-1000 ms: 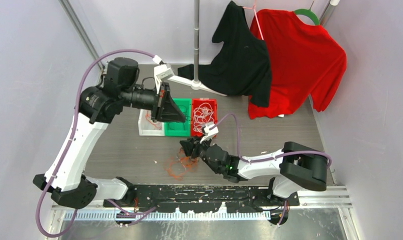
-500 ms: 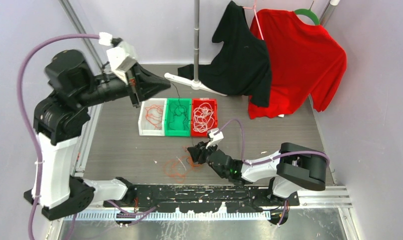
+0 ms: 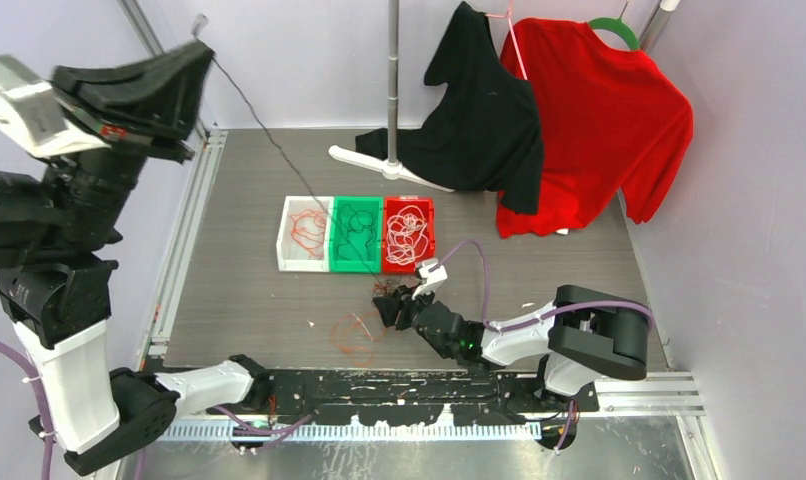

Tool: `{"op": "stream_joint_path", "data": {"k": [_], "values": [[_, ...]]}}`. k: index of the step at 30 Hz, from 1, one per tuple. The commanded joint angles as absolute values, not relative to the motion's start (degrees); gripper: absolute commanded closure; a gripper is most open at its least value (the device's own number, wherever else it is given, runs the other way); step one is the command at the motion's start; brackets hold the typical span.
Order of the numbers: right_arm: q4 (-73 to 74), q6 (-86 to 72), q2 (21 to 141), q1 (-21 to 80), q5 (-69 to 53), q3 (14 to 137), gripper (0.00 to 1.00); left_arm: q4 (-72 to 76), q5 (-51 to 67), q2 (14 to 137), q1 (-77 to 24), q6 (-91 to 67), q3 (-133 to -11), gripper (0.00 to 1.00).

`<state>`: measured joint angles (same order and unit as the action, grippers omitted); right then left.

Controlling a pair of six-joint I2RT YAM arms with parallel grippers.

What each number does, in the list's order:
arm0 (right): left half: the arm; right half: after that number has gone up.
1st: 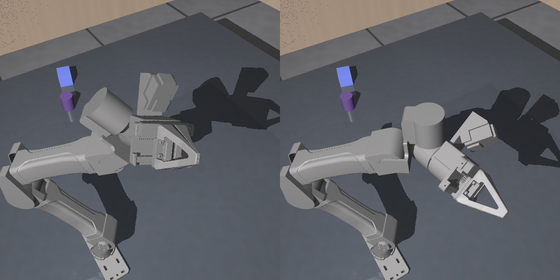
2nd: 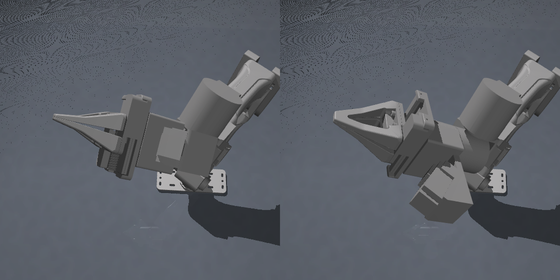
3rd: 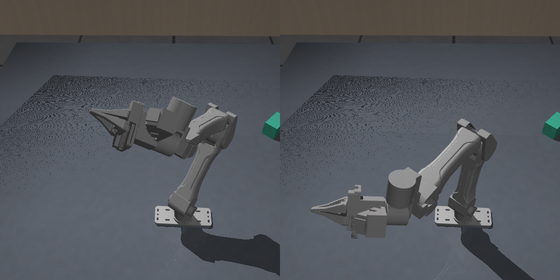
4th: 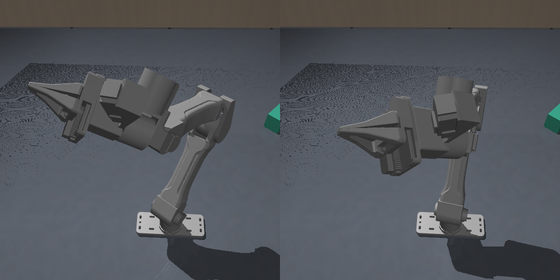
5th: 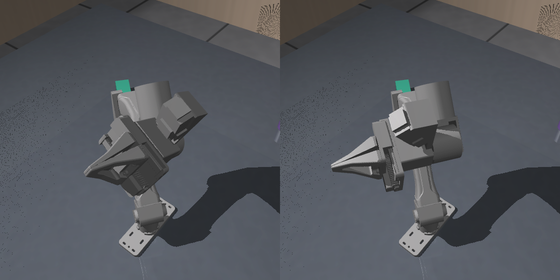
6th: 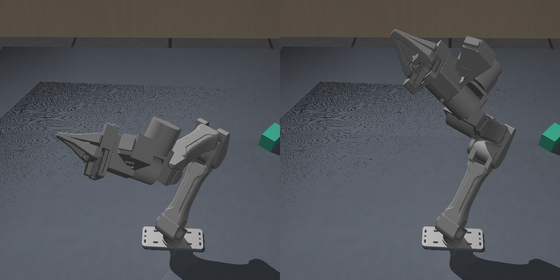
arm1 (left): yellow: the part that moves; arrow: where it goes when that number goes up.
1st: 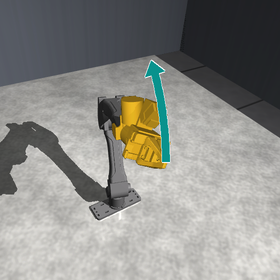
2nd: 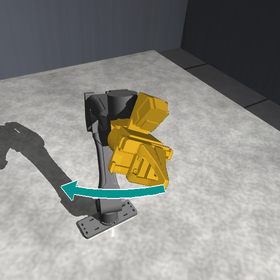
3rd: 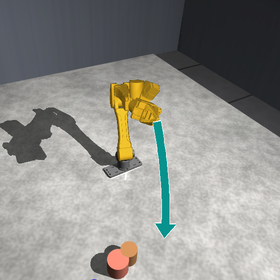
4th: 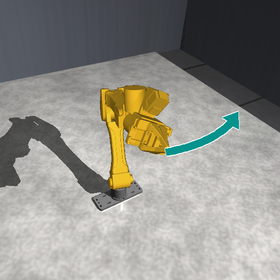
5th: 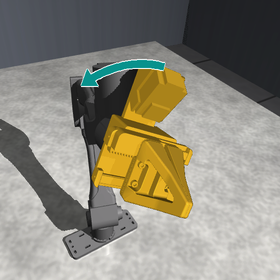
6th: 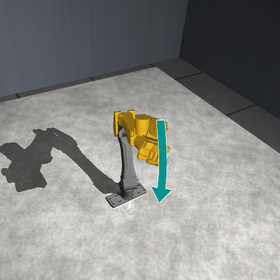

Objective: Untangle the cables
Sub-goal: Untie the cable.

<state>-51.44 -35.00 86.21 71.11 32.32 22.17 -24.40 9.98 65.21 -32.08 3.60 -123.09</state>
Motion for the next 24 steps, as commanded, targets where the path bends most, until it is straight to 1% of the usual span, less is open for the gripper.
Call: {"op": "stream_joint_path", "data": {"k": [1,6,7,11,16,17,19,22,23,24], "values": [[-52.21,-36.52,87.63,71.63,33.56,20.94,0.51,-10.43,-0.37,66.61,-31.82,6.35,-129.34,1.00],[-52.29,-37.71,88.57,71.81,34.17,20.10,0.51,-10.32,-0.33,70.79,-31.84,7.94,-140.51,1.00],[-52.29,-37.90,88.71,71.87,34.31,19.98,0.51,-9.74,-0.12,70.97,-31.82,8.22,-141.18,1.00],[-52.36,-38.66,89.35,71.89,34.37,19.42,0.52,-8.30,0.60,70.36,-31.82,9.02,-140.51,1.00],[-51.96,-39.12,88.73,72.05,34.77,18.50,0.57,-9.38,1.30,69.53,-31.82,10.25,-138.56,1.00],[-50.75,-39.34,88.24,72.05,35.20,18.58,0.61,-8.07,1.27,69.30,-31.82,10.95,-138.05,1.00],[-48.26,-39.78,87.66,72.06,36.16,18.69,0.75,-3.59,-0.52,70.04,-31.84,13.04,-139.61,1.00],[-47.85,-42.29,87.41,72.06,38.75,17.01,0.95,0.51,-4.22,75.69,-31.86,18.15,-148.78,1.00],[-47.69,-43.19,87.17,72.09,39.94,16.24,0.98,1.47,-4.59,76.55,-31.82,19.97,-151.24,1.00],[-46.94,-44.11,86.68,72.07,41.08,15.52,0.99,3.11,-4.54,76.82,-31.82,21.99,-151.48,1.00]]}}
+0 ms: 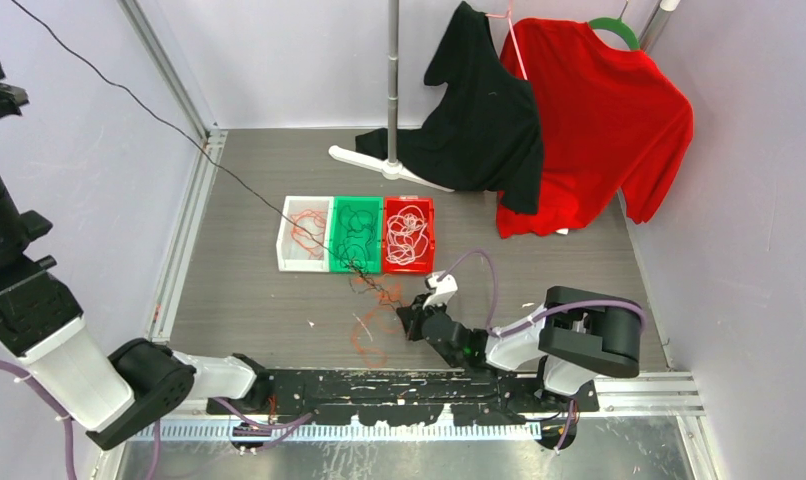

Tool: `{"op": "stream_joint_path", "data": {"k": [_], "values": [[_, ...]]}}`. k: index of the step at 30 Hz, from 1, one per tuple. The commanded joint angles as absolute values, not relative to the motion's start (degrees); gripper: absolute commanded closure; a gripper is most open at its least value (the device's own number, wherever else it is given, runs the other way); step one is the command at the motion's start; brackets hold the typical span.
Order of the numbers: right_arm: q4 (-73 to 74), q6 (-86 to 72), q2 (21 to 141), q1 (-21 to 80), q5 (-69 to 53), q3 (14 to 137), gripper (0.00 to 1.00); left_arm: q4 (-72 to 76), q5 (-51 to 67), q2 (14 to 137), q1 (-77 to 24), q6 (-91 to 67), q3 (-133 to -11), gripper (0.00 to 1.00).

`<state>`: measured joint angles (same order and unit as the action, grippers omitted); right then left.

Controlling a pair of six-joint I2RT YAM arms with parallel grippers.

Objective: Untangle the cables
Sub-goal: Untie the cable.

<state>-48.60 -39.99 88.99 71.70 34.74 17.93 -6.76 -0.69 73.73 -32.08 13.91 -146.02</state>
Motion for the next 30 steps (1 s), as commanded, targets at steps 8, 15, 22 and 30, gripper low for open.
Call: {"op": "stream_joint_path", "data": {"k": [8,15,22,30], "values": [[-8.32,-65.17,75.42,72.07,58.59,18.10,0.99,13.94,-5.36,76.43,-31.84,32.53,-152.36,1.00],[3.36,-77.59,71.07,71.81,62.43,17.00,0.99,14.15,-5.95,75.35,-32.87,36.89,-154.00,1.00],[-0.58,-73.79,68.17,70.25,61.60,15.43,0.99,5.10,-6.31,73.32,-32.87,35.12,-151.21,1.00],[-19.48,-47.56,62.33,70.24,54.24,15.80,0.62,-19.08,9.97,62.33,-32.80,31.22,-127.12,1.00]]}}
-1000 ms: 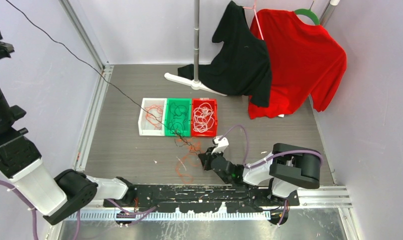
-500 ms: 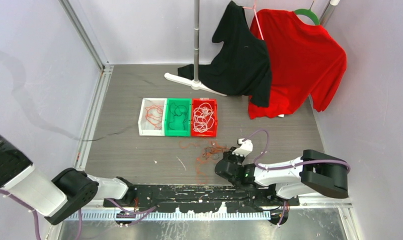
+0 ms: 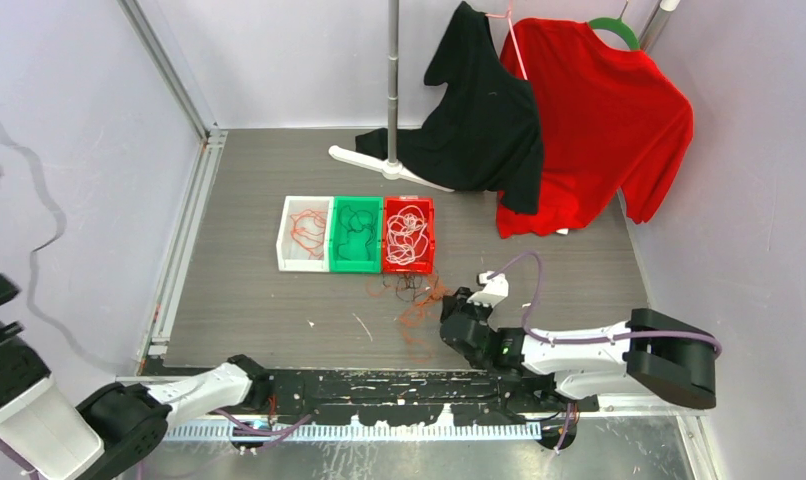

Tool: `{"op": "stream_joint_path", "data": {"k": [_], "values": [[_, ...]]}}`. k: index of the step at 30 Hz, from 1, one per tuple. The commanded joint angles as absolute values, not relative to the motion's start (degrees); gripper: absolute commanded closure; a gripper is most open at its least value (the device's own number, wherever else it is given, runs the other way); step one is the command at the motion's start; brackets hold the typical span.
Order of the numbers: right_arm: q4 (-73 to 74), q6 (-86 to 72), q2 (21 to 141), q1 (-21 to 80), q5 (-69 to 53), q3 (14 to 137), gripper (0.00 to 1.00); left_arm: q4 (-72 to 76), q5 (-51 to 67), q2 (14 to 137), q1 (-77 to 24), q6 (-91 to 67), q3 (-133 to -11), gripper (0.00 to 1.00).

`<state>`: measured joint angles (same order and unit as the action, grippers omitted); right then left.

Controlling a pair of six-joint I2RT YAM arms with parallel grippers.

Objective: Untangle the cables
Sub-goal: Untie the cable.

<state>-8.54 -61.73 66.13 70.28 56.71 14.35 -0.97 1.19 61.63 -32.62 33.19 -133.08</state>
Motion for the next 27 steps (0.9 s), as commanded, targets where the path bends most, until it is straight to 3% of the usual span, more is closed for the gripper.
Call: {"op": "stream_joint_path", "data": {"k": [1,9,27], "values": [[-19.77,-45.67,60.99,70.20,53.47,16.10,0.59,-20.77,10.29,62.35,-32.90,31.31,-125.84,1.00],[-18.03,-39.12,51.97,70.23,51.76,17.27,0.55,-28.03,11.95,63.31,-32.83,31.24,-119.68,1.00],[-16.69,-38.01,47.86,70.28,53.61,17.34,0.53,-16.53,6.81,68.08,-32.88,32.03,-104.54,1.00]]}}
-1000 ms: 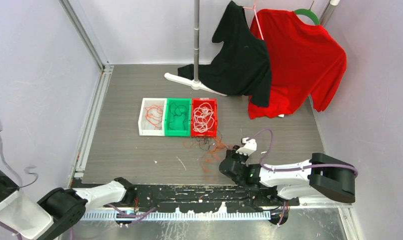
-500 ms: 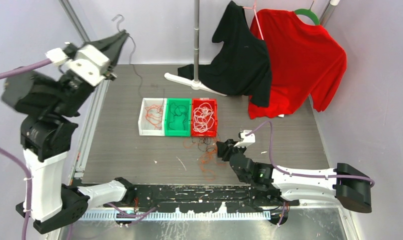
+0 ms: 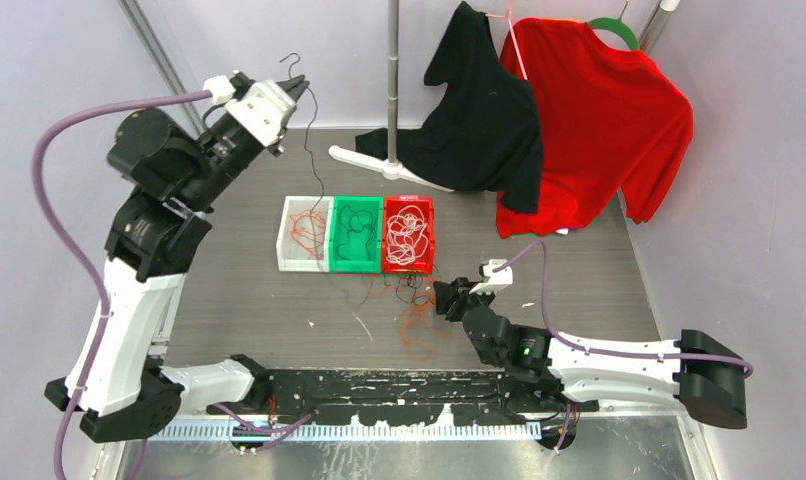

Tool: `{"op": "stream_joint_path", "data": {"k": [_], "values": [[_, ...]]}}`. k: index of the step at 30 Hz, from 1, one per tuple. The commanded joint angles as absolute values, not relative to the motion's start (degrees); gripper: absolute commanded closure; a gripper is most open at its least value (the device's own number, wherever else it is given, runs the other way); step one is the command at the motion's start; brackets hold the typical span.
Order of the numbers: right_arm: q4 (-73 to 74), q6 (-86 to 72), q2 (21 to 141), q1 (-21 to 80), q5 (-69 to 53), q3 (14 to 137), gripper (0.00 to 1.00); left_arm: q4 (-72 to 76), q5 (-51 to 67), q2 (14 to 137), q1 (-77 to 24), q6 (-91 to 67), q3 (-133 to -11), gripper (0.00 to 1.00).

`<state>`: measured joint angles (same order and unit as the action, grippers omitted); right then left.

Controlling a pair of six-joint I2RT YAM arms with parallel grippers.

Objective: Untangle the cables
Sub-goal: Place the cable in the bin.

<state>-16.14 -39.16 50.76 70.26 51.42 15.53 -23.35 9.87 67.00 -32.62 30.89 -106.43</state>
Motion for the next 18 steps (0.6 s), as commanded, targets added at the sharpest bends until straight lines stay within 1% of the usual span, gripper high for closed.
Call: {"op": "stream_joint_path", "data": {"k": [1,9,18], "values": [[-16.12,-38.18,47.20,70.23,53.90,17.20,0.53,-16.28,6.49,68.63,-32.87,31.84,-104.73,1.00],[-14.68,-39.47,43.85,70.27,55.37,16.15,0.55,-16.74,5.50,70.87,-32.87,29.72,-106.86,1.00],[-14.03,-39.91,43.30,70.23,55.39,16.85,0.55,-14.06,4.44,71.64,-32.87,32.23,-100.49,1.00]]}}
